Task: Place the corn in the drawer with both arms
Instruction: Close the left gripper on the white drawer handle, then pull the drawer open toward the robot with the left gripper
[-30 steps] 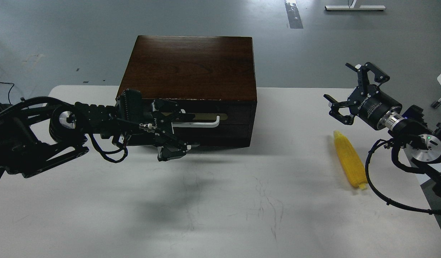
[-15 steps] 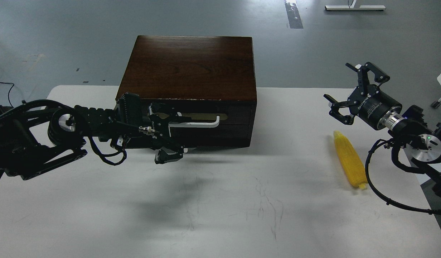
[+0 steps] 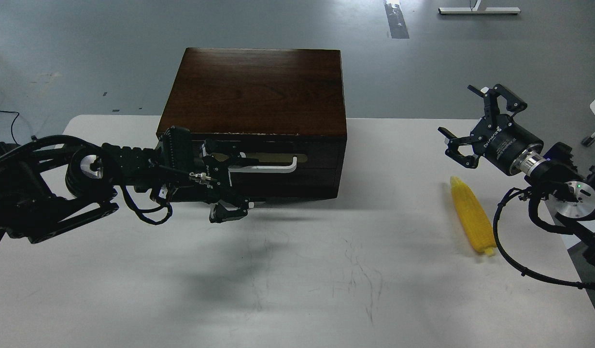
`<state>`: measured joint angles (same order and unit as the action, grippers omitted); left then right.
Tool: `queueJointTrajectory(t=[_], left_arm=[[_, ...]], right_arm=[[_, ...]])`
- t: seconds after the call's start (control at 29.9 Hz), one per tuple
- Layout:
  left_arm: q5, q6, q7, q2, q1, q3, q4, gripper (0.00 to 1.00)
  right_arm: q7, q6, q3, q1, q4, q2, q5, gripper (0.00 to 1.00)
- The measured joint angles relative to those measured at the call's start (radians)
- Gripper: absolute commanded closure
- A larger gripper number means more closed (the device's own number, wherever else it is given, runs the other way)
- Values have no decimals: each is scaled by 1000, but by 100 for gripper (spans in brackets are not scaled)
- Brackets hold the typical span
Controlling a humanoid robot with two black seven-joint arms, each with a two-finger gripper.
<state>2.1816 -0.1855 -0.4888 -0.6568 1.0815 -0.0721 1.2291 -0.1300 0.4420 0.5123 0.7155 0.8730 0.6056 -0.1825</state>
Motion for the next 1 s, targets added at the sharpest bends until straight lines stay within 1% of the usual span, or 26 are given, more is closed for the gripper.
queueJointTrajectory(t=[1.0], left_arm=[[0,0,0,-24,-7,-26,72,17]], right_arm=[[0,3,0,0,0,10,0,0]])
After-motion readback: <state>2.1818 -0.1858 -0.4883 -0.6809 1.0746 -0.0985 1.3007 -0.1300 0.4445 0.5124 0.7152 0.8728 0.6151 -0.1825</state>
